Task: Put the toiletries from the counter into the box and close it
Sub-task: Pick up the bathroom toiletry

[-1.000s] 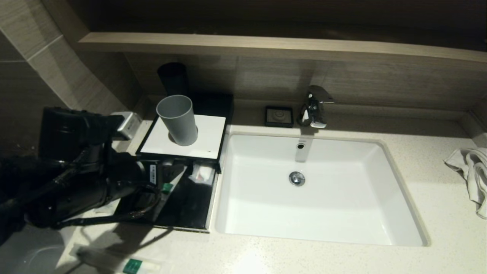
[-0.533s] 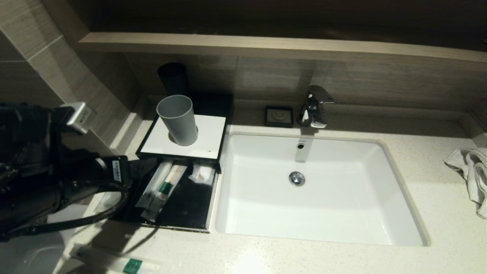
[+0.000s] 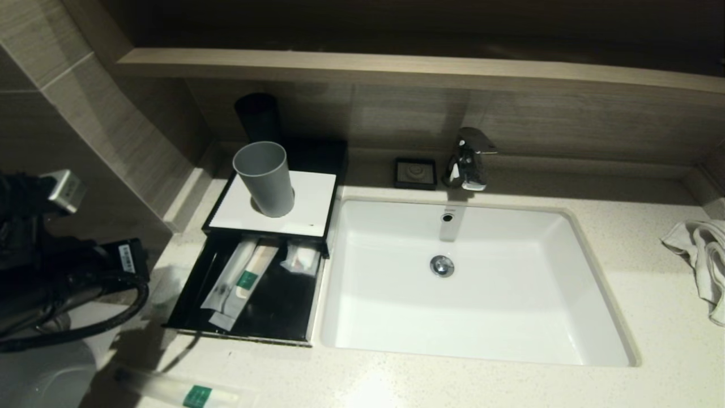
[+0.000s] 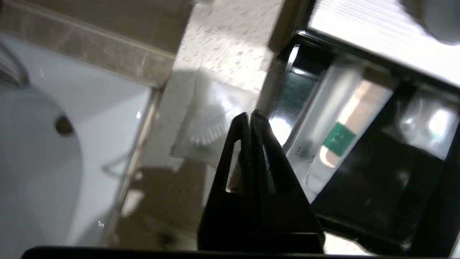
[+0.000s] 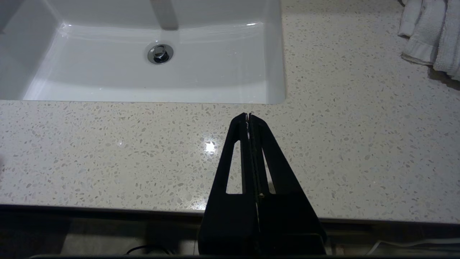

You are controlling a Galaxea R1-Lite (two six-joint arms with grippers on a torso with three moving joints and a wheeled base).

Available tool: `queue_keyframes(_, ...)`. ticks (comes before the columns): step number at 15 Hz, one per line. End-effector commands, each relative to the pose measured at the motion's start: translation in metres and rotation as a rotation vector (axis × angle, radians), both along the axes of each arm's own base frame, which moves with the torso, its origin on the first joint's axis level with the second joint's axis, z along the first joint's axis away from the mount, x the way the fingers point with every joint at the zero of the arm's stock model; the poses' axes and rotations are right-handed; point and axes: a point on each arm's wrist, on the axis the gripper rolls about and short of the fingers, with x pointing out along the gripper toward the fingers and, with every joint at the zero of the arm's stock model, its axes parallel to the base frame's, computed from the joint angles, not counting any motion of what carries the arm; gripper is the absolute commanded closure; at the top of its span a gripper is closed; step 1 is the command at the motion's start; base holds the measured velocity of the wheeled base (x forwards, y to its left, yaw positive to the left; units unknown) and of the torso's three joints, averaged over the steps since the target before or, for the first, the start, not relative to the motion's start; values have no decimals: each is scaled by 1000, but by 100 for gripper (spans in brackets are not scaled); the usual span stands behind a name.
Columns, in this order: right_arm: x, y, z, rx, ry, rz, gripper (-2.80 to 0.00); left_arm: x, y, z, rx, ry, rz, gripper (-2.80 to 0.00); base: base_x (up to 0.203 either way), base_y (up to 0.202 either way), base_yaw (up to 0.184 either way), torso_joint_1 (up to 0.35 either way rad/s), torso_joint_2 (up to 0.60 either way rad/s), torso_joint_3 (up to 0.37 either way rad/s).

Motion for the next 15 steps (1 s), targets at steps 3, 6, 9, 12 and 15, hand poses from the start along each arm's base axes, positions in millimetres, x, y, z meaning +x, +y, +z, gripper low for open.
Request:
queue_keyframes(3,0,0,0,1,0,0,0,1,15,-13,-8,97,88,0,0,0,0,0,0,0)
queue_keyframes(6,0,0,0,1,0,0,0,-1,16,-23,-18,155,99,0,0,0,0,0,0,0)
queue_keyframes(9,0,0,0,0,0,0,0,3,16,-35,-18,215,101,0,0,0,0,0,0,0)
queue_keyframes(12,0,0,0,0,0,0,0,13,15,-45,-54,266,111,0,0,0,0,0,0,0)
queue_keyframes(15,0,0,0,1,0,0,0,23,14,-55,-89,308,121,0,0,0,0,0,0,0)
